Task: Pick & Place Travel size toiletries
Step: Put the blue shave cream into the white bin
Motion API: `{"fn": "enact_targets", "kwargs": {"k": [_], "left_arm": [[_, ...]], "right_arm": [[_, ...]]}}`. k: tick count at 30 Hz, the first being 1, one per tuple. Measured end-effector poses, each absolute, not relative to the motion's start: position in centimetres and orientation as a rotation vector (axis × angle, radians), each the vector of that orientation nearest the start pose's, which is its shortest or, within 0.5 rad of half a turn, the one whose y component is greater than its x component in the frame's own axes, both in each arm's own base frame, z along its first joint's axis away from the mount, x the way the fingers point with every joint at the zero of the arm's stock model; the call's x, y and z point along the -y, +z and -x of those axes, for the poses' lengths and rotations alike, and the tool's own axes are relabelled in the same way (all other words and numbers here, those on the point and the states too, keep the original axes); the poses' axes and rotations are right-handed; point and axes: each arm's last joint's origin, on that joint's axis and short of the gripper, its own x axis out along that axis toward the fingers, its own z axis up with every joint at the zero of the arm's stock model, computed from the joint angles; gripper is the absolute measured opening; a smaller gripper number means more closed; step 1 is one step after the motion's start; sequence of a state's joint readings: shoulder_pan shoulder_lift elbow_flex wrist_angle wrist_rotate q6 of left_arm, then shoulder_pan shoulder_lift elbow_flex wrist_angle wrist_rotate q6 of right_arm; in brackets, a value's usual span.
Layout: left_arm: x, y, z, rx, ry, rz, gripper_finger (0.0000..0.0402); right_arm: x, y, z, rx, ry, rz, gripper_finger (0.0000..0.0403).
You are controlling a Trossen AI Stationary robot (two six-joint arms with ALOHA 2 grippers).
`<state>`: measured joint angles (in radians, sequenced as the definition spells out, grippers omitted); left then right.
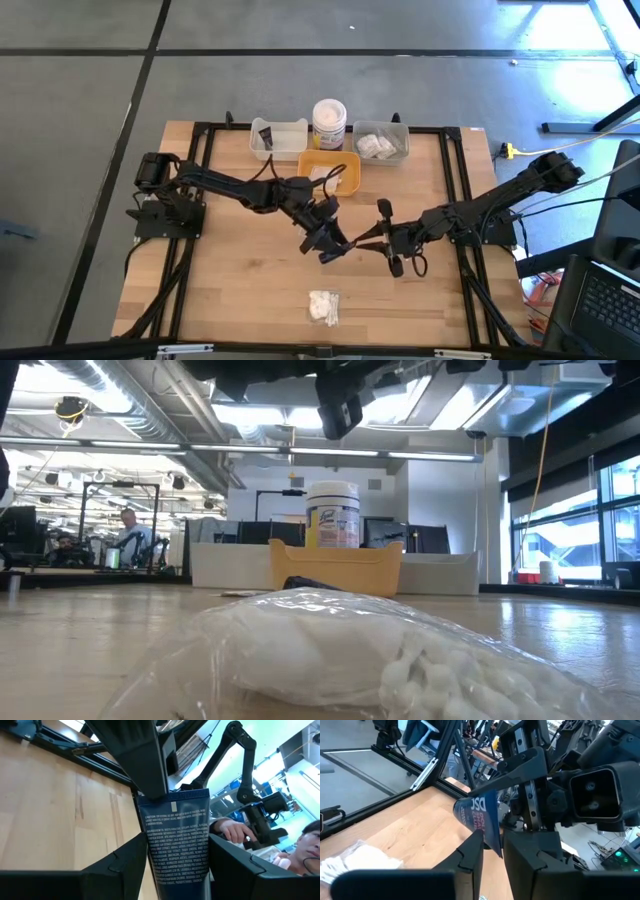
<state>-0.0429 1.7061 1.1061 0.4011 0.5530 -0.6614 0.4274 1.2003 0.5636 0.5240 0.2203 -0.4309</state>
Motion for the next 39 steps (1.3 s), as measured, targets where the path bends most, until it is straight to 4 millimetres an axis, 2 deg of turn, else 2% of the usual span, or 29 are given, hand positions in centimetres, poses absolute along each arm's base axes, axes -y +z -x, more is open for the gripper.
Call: {"fn": "enact_targets", "kwargs": {"k": [10, 25, 29, 34, 39], "left_arm": [[2.81, 26.19, -38.22, -0.344, -0.514, 0.691, 0.0196], [2.48, 26.27, -38.26, -0.331, -0.506, 0.688, 0.0196], [2.41, 26.27, -38.27, -0.33, -0.504, 0.688, 0.0196], [2.41, 26.27, -38.27, -0.331, -0.504, 0.69, 0.0196], [2.42, 26.27, -38.26, -0.332, -0.506, 0.689, 0.0196]], "right_arm": [[-9.87, 24.32, -23.27, -0.042, 0.221, 0.473, 0.0057], [-9.44, 24.73, -23.48, -0.006, 0.196, 0.445, 0.0087], [-9.43, 24.73, -23.48, -0.006, 0.196, 0.441, 0.0065], [-9.44, 24.73, -23.48, -0.006, 0.199, 0.442, 0.0013], [-9.44, 24.72, -23.48, -0.006, 0.2, 0.441, 0.0007]]}}
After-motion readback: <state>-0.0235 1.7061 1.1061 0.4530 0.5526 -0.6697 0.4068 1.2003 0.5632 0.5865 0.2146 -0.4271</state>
